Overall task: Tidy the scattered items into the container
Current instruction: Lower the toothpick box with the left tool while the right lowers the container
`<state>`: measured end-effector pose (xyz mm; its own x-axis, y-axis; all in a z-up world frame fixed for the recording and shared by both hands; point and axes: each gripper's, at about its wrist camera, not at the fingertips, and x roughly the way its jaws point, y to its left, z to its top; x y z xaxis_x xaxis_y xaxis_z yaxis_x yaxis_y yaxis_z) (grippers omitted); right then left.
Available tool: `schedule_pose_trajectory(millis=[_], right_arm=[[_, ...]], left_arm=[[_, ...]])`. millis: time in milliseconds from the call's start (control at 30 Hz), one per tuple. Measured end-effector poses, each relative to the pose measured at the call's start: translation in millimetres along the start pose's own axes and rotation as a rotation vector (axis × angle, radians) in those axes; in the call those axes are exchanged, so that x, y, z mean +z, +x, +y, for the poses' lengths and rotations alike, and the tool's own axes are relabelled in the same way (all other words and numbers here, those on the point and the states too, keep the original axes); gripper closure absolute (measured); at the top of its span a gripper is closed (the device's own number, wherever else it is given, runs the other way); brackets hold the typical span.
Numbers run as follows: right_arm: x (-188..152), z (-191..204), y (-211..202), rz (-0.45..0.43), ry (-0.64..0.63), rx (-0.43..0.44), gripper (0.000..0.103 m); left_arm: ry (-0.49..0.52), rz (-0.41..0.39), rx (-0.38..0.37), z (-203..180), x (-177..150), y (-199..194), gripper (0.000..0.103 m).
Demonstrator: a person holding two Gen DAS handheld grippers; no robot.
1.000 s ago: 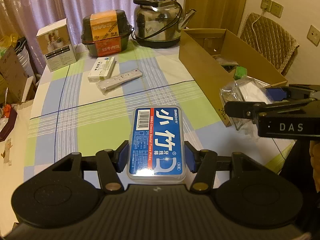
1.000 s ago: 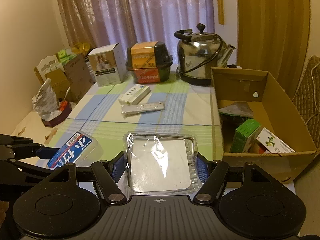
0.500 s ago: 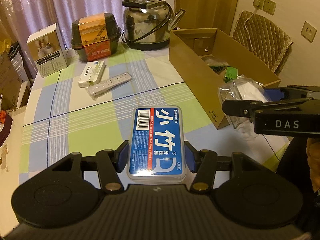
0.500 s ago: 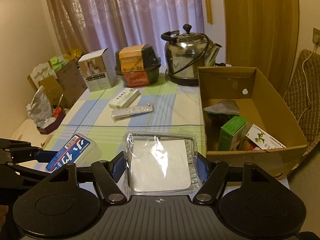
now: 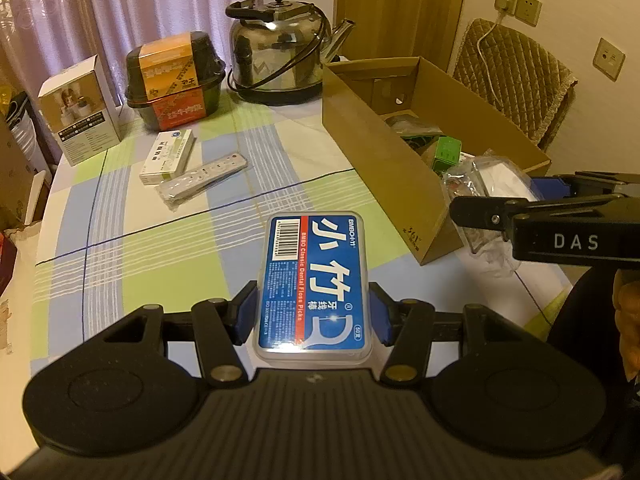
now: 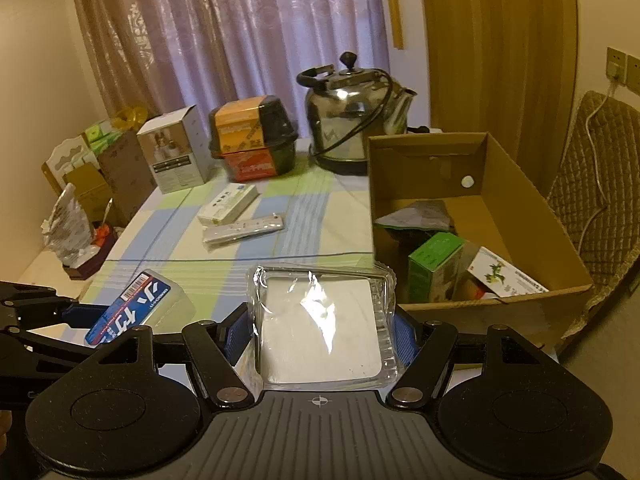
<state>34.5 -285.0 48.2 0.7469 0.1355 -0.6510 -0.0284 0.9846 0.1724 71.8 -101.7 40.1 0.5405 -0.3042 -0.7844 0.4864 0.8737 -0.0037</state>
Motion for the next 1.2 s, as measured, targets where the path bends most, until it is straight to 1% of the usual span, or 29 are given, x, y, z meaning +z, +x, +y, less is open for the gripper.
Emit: schedule_pose_trajectory(millis=[200,367,633,833,1200], right_arm=[[1,-15,-1,-0.004,0.017,-0.026,0.031],[3,-33,-3,-0.014,0.039,-0.059,0.031],[8,-65,-5,-0.037,0.073,-0.114,0.031],[12,-88,-4,-0.044,0.087,-0.147,0.031],[41,-126,16,-0.062,0.075,-0.176,0.031]], left_arm=[[0.013,-0.001,-0.019,-6,5,7,0.052],[0.040,-0.006,-0.046,-18,16,15,0.052],[0.089,-0.027,-0.103,-46,47,31,0.052],[0.129,-0.033,-0.136,-69,71,49,0.052],[0.160,-0.037,-0.158,-87,108,83,0.052]])
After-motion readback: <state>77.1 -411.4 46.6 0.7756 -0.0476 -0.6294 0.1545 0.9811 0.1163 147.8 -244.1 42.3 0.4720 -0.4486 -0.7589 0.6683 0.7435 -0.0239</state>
